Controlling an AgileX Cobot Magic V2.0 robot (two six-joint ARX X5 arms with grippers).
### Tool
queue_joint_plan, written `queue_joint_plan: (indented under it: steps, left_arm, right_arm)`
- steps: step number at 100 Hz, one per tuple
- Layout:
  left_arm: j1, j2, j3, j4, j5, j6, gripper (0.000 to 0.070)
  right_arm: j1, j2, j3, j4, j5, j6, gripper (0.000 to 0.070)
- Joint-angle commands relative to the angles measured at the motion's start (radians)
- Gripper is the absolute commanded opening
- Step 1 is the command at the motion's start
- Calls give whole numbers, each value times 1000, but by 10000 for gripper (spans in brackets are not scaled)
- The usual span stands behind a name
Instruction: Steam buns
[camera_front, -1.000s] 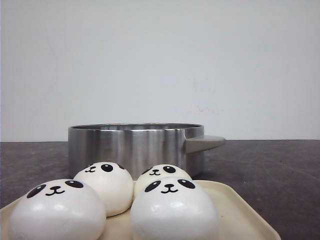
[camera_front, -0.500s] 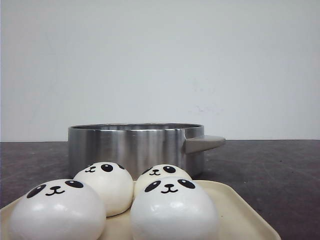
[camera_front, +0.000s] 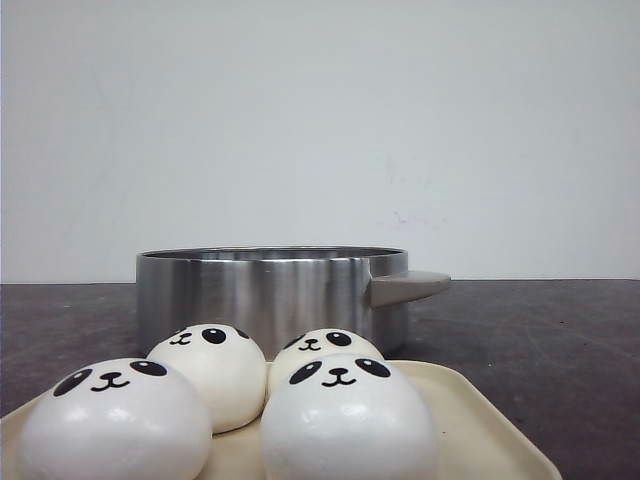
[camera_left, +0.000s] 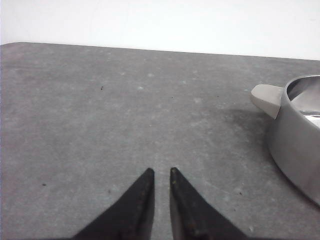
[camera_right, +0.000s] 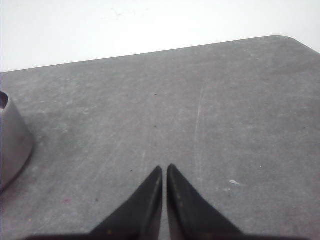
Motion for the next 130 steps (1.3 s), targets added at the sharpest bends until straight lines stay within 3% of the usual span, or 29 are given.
queue_joint_plan:
  steps: [1, 41, 47, 59, 66, 88, 97, 109, 121, 130]
  left_arm:
    - [1, -1, -18, -4, 1, -9, 16]
    - [-56, 0, -18, 0, 2, -15, 16]
    - [-56, 0, -18, 4, 2, -66, 16]
    - [-56, 0, -14, 26, 2, -272, 16]
    - [-56, 0, -5, 17, 6, -345, 16]
    - [-56, 0, 6, 18, 42, -373, 16]
    - [-56, 0, 33, 19, 105, -418, 11]
    - [-56, 15, 112, 18, 202, -498, 12]
    - [-56, 107, 248, -39, 280, -520, 13]
    - [-56, 223, 388, -119, 330, -460, 13]
  right_arm:
    - [-1, 0, -3, 6, 1, -14, 18]
    - [-1, 0, -3, 6, 1, -14, 18]
    - [-1, 0, -3, 6, 0, -14, 18]
    - [-1, 0, -3, 11, 0, -3, 18]
    - [0, 0, -3, 30, -8, 24, 18]
    - [0, 0, 0, 87, -16, 156, 17]
    - [0, 0, 7, 162, -80, 273, 7]
    - [0, 1, 60, 264, -186, 338, 4]
    - [0, 39, 198, 235, -244, 326, 4]
    - [0, 115, 348, 163, -271, 253, 4]
